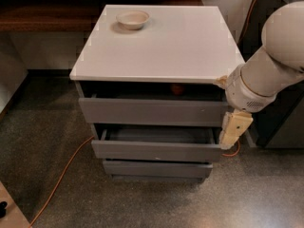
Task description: Pick apple from top drawer and place on counter
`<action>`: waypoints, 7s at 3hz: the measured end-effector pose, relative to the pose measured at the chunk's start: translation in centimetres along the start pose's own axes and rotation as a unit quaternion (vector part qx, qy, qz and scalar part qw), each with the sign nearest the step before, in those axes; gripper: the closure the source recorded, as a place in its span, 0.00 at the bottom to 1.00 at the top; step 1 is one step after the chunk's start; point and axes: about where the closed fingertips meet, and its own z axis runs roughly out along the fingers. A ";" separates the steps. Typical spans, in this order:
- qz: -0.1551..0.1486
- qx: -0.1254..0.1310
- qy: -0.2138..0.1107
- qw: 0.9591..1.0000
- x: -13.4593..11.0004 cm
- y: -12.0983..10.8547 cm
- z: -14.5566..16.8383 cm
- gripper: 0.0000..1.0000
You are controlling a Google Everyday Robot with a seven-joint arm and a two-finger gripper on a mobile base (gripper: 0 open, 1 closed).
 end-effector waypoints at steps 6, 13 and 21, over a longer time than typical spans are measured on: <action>-0.001 0.022 -0.042 0.999 -0.5 -3.6 15.9 0.00; 0.035 0.027 -0.049 0.998 2.0 -10.3 22.0 0.95; 0.035 0.000 -0.097 0.995 0.2 -6.2 19.8 0.82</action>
Offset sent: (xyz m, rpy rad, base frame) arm 0.0178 0.0269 -0.0706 0.0752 0.0440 0.0352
